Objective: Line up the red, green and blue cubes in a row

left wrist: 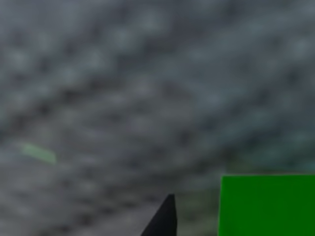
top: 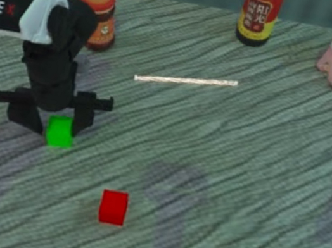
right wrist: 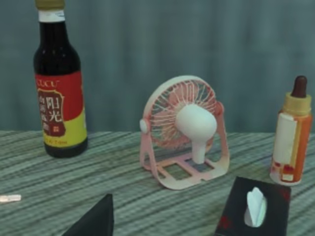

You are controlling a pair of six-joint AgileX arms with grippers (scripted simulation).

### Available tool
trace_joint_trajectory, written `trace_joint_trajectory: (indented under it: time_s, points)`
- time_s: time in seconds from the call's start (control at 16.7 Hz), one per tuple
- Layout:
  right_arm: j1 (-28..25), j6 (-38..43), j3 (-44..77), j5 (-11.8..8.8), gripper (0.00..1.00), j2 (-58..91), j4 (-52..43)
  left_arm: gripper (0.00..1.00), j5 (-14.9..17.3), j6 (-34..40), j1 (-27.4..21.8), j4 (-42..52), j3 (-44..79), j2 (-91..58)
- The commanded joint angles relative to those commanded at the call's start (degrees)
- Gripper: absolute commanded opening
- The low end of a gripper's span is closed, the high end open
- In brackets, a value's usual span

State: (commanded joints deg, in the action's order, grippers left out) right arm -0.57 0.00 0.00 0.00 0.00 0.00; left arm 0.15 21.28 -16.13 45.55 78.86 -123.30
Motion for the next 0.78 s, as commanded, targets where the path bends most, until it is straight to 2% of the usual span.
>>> trace_joint_trajectory:
  time_s: [0.18,0.24,0.78]
  points:
    - [0.00,0.00,0.00,0.00,1.00,0.00,0.00,0.02,0.00,0.00,0.00,0.00,0.00,0.00]
    - [0.00,0.00,0.00,0.00,1.00,0.00,0.00,0.00,0.00,0.00,0.00,0.00,0.00,0.00]
    - [0.00,0.00,0.00,0.00,1.00,0.00,0.00,0.00,-0.35,-0.30,0.09,0.68,0.44,1.14]
